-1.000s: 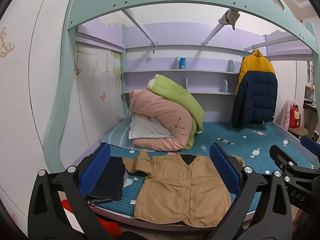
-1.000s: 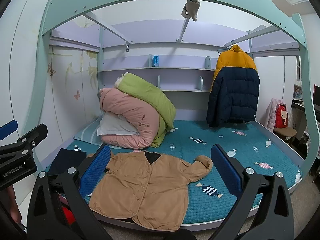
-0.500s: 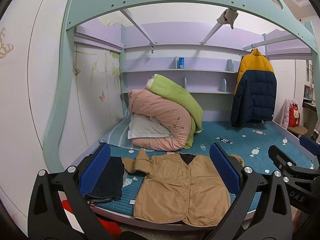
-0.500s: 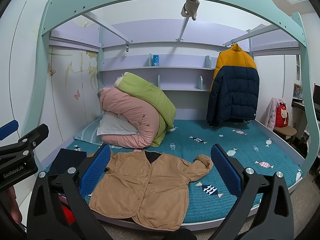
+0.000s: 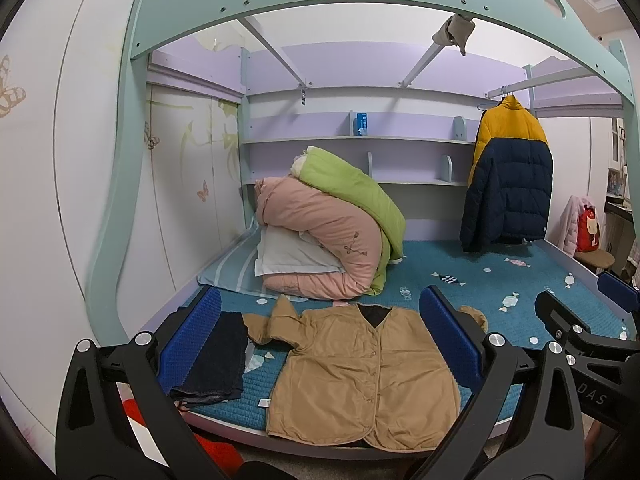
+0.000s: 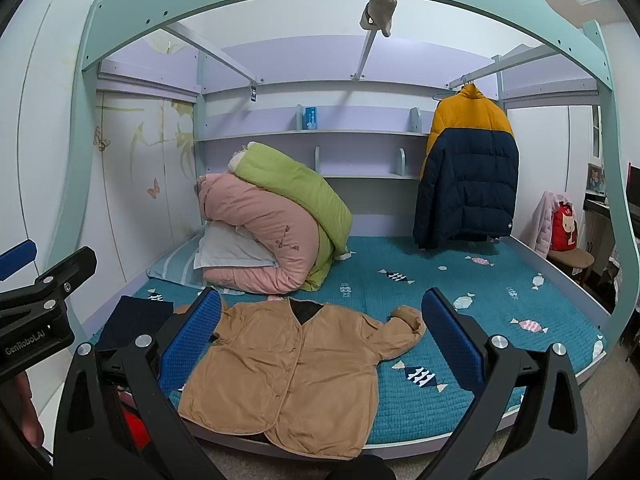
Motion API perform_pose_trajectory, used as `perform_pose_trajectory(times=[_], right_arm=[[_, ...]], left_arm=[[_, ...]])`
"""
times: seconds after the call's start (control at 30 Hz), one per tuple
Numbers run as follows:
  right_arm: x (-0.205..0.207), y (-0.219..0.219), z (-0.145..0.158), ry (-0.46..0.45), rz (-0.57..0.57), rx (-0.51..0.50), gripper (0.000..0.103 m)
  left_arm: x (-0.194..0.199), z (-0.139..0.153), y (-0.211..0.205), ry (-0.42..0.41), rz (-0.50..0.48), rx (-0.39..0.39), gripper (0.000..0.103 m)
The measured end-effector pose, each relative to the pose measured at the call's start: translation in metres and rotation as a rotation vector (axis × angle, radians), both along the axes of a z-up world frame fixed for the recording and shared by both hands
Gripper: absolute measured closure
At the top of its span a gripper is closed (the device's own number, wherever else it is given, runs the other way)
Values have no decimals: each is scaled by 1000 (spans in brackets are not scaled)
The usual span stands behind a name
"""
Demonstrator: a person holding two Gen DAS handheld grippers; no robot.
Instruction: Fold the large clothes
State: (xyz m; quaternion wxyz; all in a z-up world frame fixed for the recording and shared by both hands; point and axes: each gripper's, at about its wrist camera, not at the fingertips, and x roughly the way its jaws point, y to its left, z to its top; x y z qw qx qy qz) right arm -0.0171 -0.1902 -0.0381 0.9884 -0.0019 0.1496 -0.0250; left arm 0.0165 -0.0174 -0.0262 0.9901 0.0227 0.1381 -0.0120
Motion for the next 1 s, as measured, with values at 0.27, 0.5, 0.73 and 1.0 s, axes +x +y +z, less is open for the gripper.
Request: perform_pose_trajectory(times=[0.27, 0.5, 0.73, 1.0], right_arm=[[1, 0, -1, 1, 0, 2, 6], [0, -1, -3, 2, -1, 4, 6], [3, -3, -7, 12, 2, 17, 6], [19, -4, -17, 46, 18, 29, 6]], left_arm=[[0, -1, -1, 2, 2, 1, 4], [1, 0, 0, 3, 1, 1, 4], [-3, -14, -7, 11, 2, 11, 4], [12, -22, -6, 61, 18, 23, 4]])
